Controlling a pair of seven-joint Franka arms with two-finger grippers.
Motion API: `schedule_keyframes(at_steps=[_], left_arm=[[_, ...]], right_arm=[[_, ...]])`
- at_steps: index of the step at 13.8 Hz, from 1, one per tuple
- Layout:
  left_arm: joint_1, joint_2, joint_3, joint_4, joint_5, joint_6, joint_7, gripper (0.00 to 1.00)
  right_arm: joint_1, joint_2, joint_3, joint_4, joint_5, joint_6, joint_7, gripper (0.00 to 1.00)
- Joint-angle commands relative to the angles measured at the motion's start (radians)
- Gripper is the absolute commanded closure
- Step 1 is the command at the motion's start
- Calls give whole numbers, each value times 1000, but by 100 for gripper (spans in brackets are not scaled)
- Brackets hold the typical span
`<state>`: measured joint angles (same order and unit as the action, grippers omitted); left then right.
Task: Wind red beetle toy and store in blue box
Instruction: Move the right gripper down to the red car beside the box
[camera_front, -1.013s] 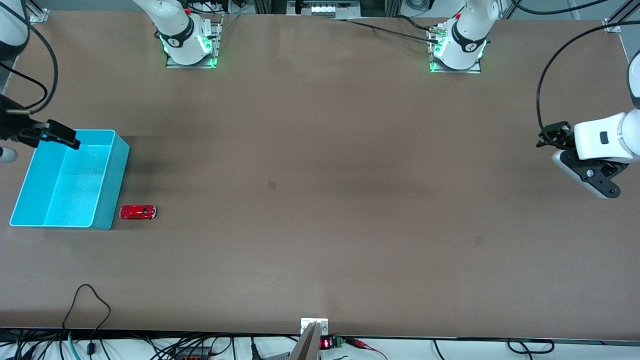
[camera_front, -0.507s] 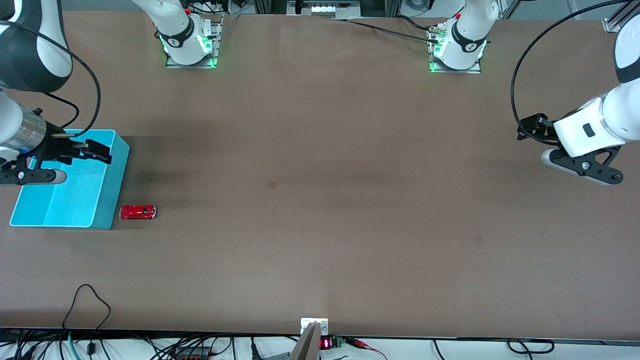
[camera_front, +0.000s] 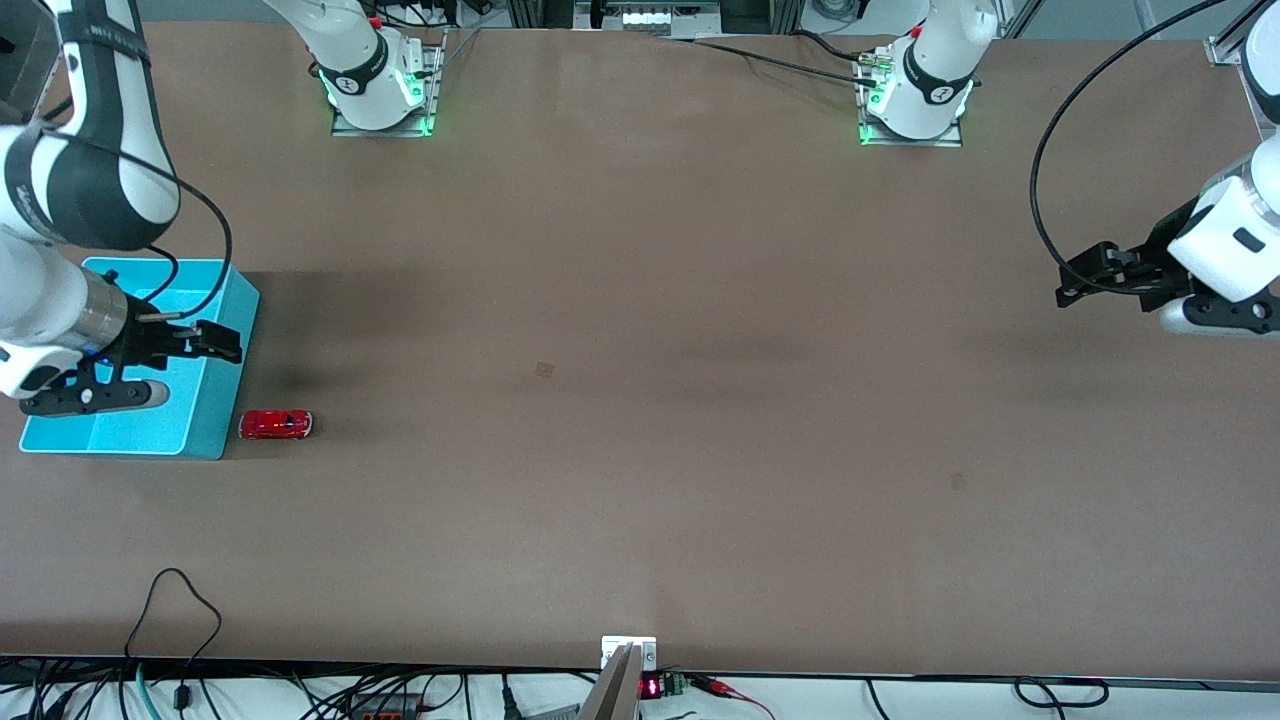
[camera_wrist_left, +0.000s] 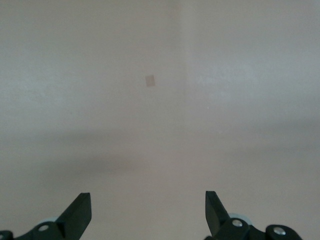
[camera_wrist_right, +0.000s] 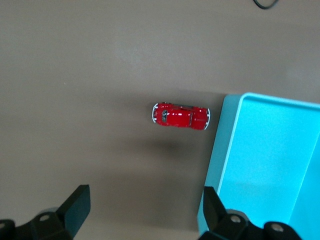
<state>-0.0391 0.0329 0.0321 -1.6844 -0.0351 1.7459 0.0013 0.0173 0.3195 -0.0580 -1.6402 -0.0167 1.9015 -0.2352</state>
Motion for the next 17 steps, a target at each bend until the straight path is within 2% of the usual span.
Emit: schedule_keyframes(at_steps=[1, 4, 9, 17], left_arm=[[-28, -94, 9, -101, 88, 12, -34, 0], [-30, -85, 5, -69, 104, -68, -8, 0], [-31, -73, -8, -51, 92, -65, -6, 0], [-35, -60, -9, -25, 81, -65, -7, 0]], right_arm=[[-49, 35, 1, -32, 6, 117, -322, 0], [-65, 102, 1, -53, 11, 183, -718, 0], [-65, 182, 1, -63, 11, 237, -1088, 0], [-66, 279, 7, -61, 11, 364, -1268, 0]])
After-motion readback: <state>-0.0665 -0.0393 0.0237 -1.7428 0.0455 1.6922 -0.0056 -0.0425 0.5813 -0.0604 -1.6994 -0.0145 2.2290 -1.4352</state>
